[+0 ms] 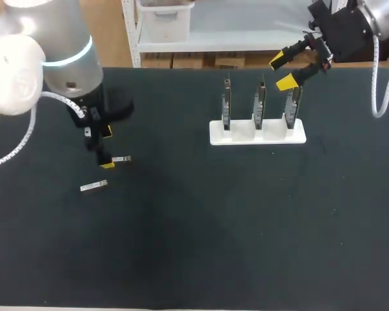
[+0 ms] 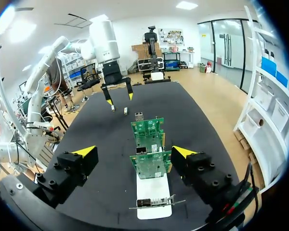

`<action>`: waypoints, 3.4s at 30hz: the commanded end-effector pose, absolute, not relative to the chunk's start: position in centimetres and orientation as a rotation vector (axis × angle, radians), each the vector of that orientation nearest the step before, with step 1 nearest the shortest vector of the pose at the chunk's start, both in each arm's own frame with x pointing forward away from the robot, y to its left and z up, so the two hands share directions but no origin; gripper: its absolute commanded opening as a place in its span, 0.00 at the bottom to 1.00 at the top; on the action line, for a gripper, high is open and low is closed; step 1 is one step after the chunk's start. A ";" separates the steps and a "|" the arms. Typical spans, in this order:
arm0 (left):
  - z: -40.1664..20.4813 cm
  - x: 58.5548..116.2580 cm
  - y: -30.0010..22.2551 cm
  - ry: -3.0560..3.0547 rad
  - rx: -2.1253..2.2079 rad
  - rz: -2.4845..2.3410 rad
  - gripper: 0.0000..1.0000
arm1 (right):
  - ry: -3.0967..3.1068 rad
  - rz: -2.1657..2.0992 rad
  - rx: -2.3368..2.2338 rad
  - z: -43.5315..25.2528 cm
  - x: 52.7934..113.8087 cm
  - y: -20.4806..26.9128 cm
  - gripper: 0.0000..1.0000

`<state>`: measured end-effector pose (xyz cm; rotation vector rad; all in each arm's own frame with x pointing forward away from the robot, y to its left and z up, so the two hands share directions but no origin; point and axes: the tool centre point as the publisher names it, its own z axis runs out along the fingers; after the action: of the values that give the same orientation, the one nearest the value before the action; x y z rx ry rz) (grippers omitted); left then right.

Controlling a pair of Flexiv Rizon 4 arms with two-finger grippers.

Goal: Pick up the optical module with the left hand, and insert it into the network port with the right hand.

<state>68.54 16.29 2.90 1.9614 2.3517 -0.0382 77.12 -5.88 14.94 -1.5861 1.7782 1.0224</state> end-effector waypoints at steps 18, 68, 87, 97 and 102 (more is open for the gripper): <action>1.2 68.8 16.4 2.321 2.030 0.008 1.00 | 1.778 1.020 -1.585 14.9 77.1 -5.9 1.00; -1.0 68.4 16.7 2.355 2.033 -0.013 0.19 | 1.778 1.020 -1.585 14.9 77.1 -5.9 1.00; -0.7 68.7 16.6 2.350 2.033 -0.009 0.00 | 1.778 1.020 -1.585 14.9 77.1 -5.9 1.00; -0.7 68.9 16.7 2.337 2.050 -0.002 1.00 | 1.778 1.020 -1.585 14.9 77.1 -5.9 1.00; -0.6 68.9 16.7 2.332 2.062 0.001 1.00 | 1.778 1.020 -1.585 14.9 77.1 -5.9 1.00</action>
<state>68.70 16.73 -0.70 2.0541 2.3309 0.0026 77.12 -5.88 14.94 -1.5861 1.7782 1.0224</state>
